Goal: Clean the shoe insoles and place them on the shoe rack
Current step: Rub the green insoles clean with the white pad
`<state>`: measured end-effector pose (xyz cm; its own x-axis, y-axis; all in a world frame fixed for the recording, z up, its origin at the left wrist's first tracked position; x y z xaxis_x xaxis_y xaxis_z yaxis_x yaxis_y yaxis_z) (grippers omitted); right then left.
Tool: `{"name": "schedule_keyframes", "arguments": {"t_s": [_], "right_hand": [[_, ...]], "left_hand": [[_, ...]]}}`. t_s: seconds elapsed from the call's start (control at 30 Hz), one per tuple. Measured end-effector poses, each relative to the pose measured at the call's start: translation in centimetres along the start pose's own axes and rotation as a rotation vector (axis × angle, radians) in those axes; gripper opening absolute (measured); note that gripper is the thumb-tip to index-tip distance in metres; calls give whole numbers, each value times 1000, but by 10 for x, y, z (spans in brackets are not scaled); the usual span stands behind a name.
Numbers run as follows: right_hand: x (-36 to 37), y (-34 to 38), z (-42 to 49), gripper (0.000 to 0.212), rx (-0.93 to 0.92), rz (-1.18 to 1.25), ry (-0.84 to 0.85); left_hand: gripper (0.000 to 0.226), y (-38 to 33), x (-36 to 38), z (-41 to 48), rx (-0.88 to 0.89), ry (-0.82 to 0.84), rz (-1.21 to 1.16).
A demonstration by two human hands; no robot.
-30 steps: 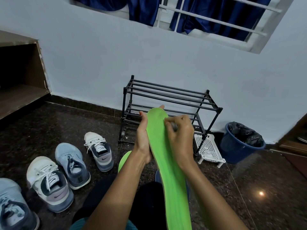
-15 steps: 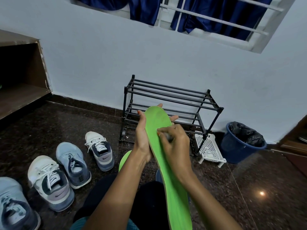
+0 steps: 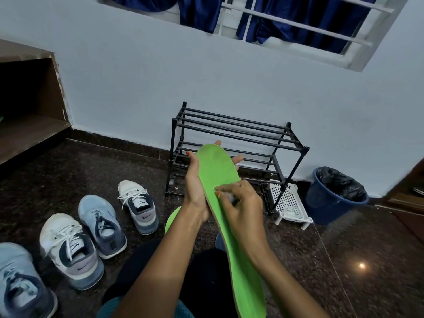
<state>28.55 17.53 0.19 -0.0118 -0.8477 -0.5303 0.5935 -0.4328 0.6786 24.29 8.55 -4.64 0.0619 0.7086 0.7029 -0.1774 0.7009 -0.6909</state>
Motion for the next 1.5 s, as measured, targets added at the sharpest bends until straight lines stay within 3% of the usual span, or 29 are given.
{"name": "schedule_keyframes", "arguments": {"t_s": [0.23, 0.5, 0.83, 1.1, 1.5], "right_hand": [[-17, -7, 11, 13, 28, -91, -116], [4, 5, -11, 13, 24, 86, 21], [-7, -1, 11, 12, 35, -30, -68], [10, 9, -17, 13, 41, 163, 48], [9, 3, 3, 12, 67, 75, 14]], "left_hand": [[71, 3, 4, -1, -26, 44, -7], [69, -1, 0, 3, 8, 25, -97], [71, 2, 5, 2, -5, 67, -111], [67, -2, 4, 3, 24, 56, -152], [68, -2, 1, 2, 39, 42, -157]]}}
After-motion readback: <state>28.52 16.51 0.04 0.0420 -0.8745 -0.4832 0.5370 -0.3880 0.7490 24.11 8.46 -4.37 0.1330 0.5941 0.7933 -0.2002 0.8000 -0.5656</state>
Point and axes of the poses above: each hand's wrist, its own z-axis towards the middle knuckle, its own x-axis out of the palm, y = z × x, the point moved 10 cm from there along z, towards the middle knuckle, and after that the axes turned 4 degrees about y, right-handed, at the moved point
